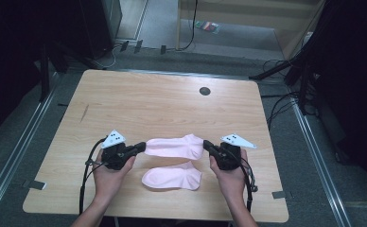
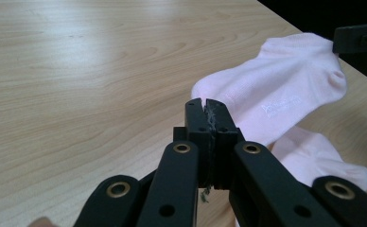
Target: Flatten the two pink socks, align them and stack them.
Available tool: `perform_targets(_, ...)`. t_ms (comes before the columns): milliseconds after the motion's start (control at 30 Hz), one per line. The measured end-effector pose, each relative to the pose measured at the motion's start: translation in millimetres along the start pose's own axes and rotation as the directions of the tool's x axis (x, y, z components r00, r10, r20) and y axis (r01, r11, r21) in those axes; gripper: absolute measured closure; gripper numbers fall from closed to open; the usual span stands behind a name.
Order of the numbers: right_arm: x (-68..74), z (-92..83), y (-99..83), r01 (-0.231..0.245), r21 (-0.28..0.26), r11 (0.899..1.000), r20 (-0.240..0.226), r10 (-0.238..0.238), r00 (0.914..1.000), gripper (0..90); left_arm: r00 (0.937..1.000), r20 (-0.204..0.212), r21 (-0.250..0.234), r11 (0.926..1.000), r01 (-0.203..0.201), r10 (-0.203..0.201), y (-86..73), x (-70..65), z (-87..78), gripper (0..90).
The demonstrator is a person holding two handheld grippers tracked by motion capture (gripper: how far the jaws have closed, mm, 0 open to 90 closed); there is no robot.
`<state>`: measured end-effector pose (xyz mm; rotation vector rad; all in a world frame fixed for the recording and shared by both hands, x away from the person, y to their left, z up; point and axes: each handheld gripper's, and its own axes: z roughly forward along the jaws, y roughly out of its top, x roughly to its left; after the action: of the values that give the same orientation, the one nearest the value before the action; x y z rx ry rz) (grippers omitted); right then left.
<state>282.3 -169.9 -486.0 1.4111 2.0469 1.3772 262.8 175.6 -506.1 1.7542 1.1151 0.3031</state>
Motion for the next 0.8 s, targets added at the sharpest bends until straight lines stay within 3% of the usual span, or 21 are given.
perform_targets(300, 8.7, -15.1, -17.0, 0.022, 0.014, 1.0, -0.015, -0.022, 0.9996, 90.0, 0.9999, 0.008, 0.004, 0.9999, -0.015, 0.015, -11.3, -11.4, -16.5, 90.0)
perform_targets(567, 18.2, -25.2, -33.6, 0.04, 0.046, 0.998, -0.022, -0.039, 0.999, 90.0, 0.9997, 0.024, 0.014, 0.9999, -0.005, 0.004, -26.3, -18.6, -29.6, 90.0)
perform_targets(800, 21.6, -27.9, -42.7, 0.063, 0.081, 0.995, -0.017, -0.062, 0.9979, 90.0, 0.999, 0.04, 0.051, 0.9985, -0.021, 0.019, -38.0, -24.7, -31.3, 90.0)
